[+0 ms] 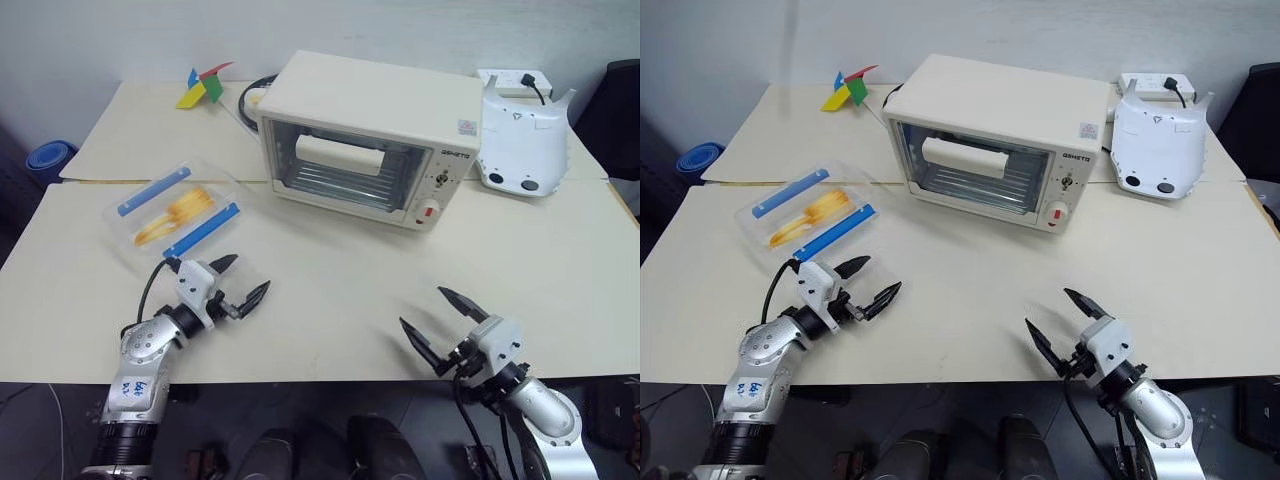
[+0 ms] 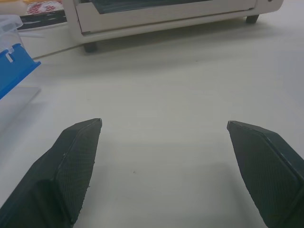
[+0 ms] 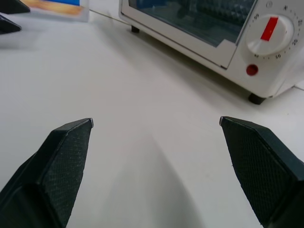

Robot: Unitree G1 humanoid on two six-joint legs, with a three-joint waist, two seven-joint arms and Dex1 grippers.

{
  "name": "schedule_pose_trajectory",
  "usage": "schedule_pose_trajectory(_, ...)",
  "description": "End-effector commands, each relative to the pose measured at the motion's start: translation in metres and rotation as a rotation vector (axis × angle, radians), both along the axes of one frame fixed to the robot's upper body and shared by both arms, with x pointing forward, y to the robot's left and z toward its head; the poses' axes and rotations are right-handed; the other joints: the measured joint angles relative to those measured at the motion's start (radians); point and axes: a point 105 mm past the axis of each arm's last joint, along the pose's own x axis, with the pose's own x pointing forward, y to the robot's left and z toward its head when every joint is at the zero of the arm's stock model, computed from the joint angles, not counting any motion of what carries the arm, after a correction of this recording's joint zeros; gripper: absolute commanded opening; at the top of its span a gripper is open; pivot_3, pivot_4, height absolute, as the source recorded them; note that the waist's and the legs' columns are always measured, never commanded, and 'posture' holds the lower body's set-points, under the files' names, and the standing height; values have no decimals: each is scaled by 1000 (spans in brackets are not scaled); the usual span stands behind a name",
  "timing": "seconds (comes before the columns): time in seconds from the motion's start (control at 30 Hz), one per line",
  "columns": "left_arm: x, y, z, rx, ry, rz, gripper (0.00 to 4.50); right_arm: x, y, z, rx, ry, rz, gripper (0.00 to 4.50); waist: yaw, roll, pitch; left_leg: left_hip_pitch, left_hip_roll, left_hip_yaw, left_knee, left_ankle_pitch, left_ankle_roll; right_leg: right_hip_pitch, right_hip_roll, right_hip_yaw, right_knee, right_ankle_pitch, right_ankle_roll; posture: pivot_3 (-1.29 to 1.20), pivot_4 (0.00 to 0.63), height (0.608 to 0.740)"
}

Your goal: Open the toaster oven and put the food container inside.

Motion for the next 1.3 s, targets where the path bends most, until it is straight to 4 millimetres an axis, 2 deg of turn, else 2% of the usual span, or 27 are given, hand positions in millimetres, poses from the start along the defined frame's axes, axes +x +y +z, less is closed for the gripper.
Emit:
schedule_pose_trajectory(0.03,-6,4,9,13,-35,-1,4500,4,8,13,28,-51,37,4465,-3,0,0,0,0,0,0,0,0,0,0,0,0,0,0,0,150,740)
schedule_pose_trajectory(0.1,-9,7,15,6,-44,-17,4500,10,15,26,81,-52,75,4465,-7,0,0,0,0,0,0,0,0,0,0,0,0,0,0,0,150,740)
schedule_pose_trajectory(0.2,-14,17,17,32,30,-45,4500,21,29,60,150,-79,148,4465,-14,0,0,0,1,0,0,0,0,0,0,0,0,0,0,0,150,740)
schedule_pose_trajectory(0.3,-34,29,56,-99,31,-170,4500,43,43,101,196,-105,200,4465,-21,0,0,-1,2,0,0,0,-1,-1,1,0,1,0,0,0,150,740)
schedule_pose_trajectory(0.4,-43,37,78,-131,49,-197,4500,64,51,123,183,-99,219,4465,-15,0,0,-1,2,-2,0,0,-1,-1,0,-1,0,0,-1,0,150,740)
schedule_pose_trajectory(0.53,-45,43,94,-154,39,-180,4500,82,59,137,170,-77,247,4465,-7,0,0,-2,0,-4,-1,0,0,-1,-1,-3,-1,-1,-2,0,150,740)
schedule_pose_trajectory(0.73,-46,35,98,-177,23,-159,4500,103,80,146,162,-49,299,4465,-18,0,0,-3,0,-4,0,-1,1,-1,-1,-2,-3,0,-1,0,150,740)
schedule_pose_trajectory(0.9,-48,30,96,-173,9,-139,4500,106,92,150,185,-50,341,4465,-19,0,0,-3,0,-3,-1,0,0,-3,0,-2,-1,0,-1,0,150,740)
schedule_pose_trajectory(1.0,-48,28,97,-190,7,-134,4500,96,104,149,146,-67,420,4465,-17,0,0,-3,0,-3,0,0,0,-2,-1,-2,0,0,-1,0,150,740)
schedule_pose_trajectory(1.13,-41,34,105,-217,-2,-116,4500,60,118,123,-74,-129,608,4465,-15,0,0,-3,0,-3,-1,0,0,-2,0,-2,-1,0,-1,0,150,740)
schedule_pose_trajectory(1.2,-33,39,117,-237,-48,-103,4199,53,115,108,-142,-129,627,4500,-17,0,0,-3,0,-3,-1,0,0,-3,0,-2,-1,0,-1,0,150,740)
schedule_pose_trajectory(1.27,-19,42,135,-272,-105,-103,3751,50,113,97,-173,-129,629,4500,-15,0,0,-3,0,-2,0,0,0,-3,0,-2,-1,0,-1,0,150,740)
schedule_pose_trajectory(1.3,-11,41,142,-272,-122,-112,3387,49,113,94,-183,-130,627,4500,-15,0,0,-3,0,-2,0,0,0,-3,0,-2,0,0,-1,0,150,740)
